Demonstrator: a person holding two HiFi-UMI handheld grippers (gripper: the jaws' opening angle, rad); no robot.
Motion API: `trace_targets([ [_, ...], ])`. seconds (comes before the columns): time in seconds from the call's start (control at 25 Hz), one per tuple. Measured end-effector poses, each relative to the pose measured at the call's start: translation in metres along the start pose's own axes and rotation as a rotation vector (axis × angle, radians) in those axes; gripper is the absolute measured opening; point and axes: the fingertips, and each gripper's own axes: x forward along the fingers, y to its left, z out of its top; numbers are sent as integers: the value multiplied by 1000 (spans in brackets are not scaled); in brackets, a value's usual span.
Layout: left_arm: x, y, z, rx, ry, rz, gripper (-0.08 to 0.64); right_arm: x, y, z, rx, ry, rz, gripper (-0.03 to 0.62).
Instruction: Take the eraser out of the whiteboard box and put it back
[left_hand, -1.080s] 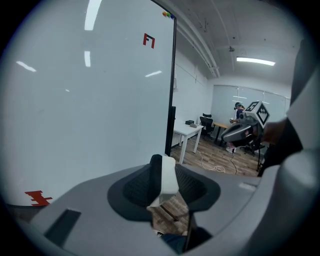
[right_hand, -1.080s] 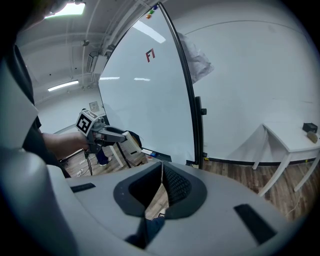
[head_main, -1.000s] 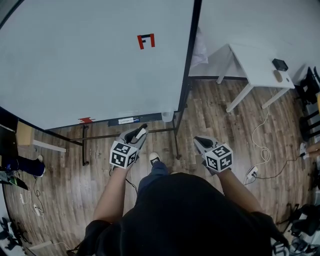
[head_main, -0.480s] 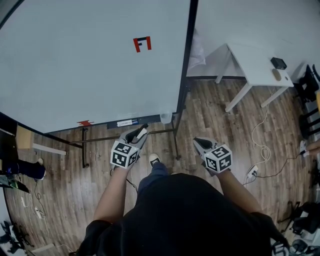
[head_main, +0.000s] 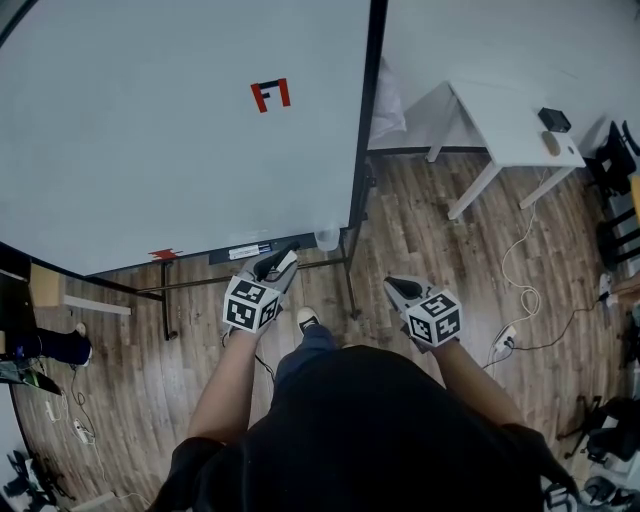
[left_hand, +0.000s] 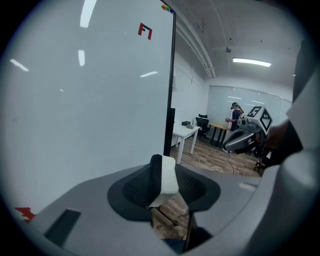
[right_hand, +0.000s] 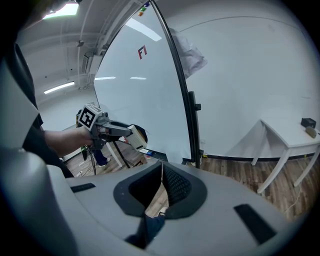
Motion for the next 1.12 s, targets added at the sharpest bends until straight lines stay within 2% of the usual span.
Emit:
trace_targets([
  [0.44,30,4,25,25,-3,-35,155,11,-13,3,24,5,4,2],
  [1.12,81,3,42,35,-3,-98,155,11,-42,-7,78,24,-43,2],
])
